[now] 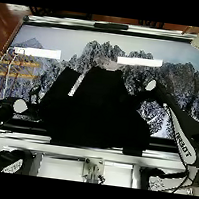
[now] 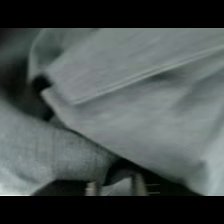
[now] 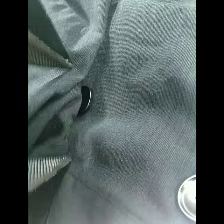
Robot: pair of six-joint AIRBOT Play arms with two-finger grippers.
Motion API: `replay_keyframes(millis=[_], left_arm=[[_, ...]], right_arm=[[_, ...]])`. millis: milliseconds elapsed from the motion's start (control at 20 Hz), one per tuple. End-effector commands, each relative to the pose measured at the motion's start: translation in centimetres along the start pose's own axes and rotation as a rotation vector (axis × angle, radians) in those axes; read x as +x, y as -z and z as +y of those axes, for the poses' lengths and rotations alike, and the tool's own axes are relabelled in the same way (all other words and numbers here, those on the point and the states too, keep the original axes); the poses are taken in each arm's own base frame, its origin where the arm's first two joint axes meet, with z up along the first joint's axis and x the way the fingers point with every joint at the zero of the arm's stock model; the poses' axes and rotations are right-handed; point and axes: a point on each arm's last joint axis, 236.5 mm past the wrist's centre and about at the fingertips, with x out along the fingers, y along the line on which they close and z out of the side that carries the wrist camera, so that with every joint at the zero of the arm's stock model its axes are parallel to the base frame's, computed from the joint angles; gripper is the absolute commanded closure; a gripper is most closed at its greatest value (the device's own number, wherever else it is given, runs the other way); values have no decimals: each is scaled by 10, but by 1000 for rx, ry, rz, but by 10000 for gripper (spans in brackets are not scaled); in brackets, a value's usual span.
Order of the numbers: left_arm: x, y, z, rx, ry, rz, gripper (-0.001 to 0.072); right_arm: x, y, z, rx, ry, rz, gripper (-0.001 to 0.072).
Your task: Fold the shirts.
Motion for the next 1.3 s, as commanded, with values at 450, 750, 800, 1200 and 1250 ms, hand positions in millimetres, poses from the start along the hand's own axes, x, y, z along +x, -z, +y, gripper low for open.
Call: replay_keyframes(millis=[450, 750, 800, 1200, 1250], left_arm=[[-137, -200, -112, -24, 373, -778, 659], [-236, -279, -216, 111, 528, -981, 658], [-252, -289, -233, 163, 539, -1023, 658], [-166, -313, -206, 241, 335, -727, 658], [-145, -305, -191, 270, 282, -641, 658]], right_arm=[[-116, -59, -12, -80, 95, -294, 635], [-266, -52, -10, -37, 92, -598, 636], [-279, -40, -16, -18, 132, -608, 636], [-157, 52, 77, -71, -19, -242, 635], [-126, 58, 94, -95, -29, -240, 635]])
